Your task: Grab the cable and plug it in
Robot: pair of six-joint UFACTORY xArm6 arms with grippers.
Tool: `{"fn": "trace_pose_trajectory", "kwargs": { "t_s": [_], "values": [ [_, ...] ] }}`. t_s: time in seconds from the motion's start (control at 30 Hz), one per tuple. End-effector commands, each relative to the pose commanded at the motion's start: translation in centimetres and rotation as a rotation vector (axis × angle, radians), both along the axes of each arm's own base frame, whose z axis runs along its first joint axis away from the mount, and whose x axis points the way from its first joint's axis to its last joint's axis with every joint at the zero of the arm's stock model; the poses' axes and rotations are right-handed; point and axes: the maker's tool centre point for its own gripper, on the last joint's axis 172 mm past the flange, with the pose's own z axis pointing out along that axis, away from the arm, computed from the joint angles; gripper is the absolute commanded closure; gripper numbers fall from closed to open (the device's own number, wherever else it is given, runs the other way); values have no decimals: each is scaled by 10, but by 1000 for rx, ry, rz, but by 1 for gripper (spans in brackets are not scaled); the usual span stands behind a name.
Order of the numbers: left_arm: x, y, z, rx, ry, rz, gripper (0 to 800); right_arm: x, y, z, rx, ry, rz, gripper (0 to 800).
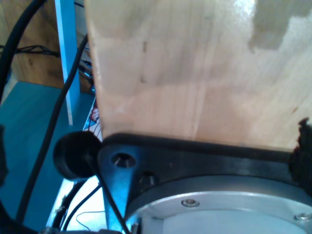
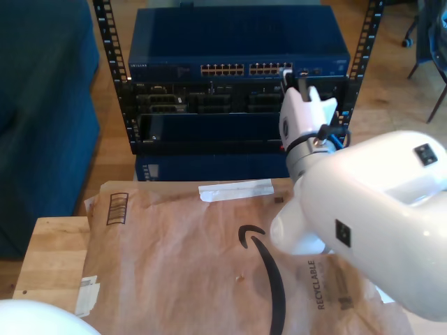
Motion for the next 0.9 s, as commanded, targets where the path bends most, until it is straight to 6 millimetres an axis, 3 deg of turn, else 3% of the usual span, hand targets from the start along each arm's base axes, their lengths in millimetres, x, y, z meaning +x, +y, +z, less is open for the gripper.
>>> {"fn": "trace_pose_trajectory", "kwargs": {
  "t_s": [0.23,0.47,0.77,0.9],
  "values": [
    [0,0,0,0,0,0,1,13,1,-11,-8,-15,-53,800],
    [0,0,0,0,0,0,1,31,9,-1,2,-65,-62,800],
    [0,0,0,0,0,0,1,33,6,-17,-13,-53,-70,800],
    [0,0,0,0,0,0,1,38,3,-13,-5,-68,-78,800]
  ]
}}
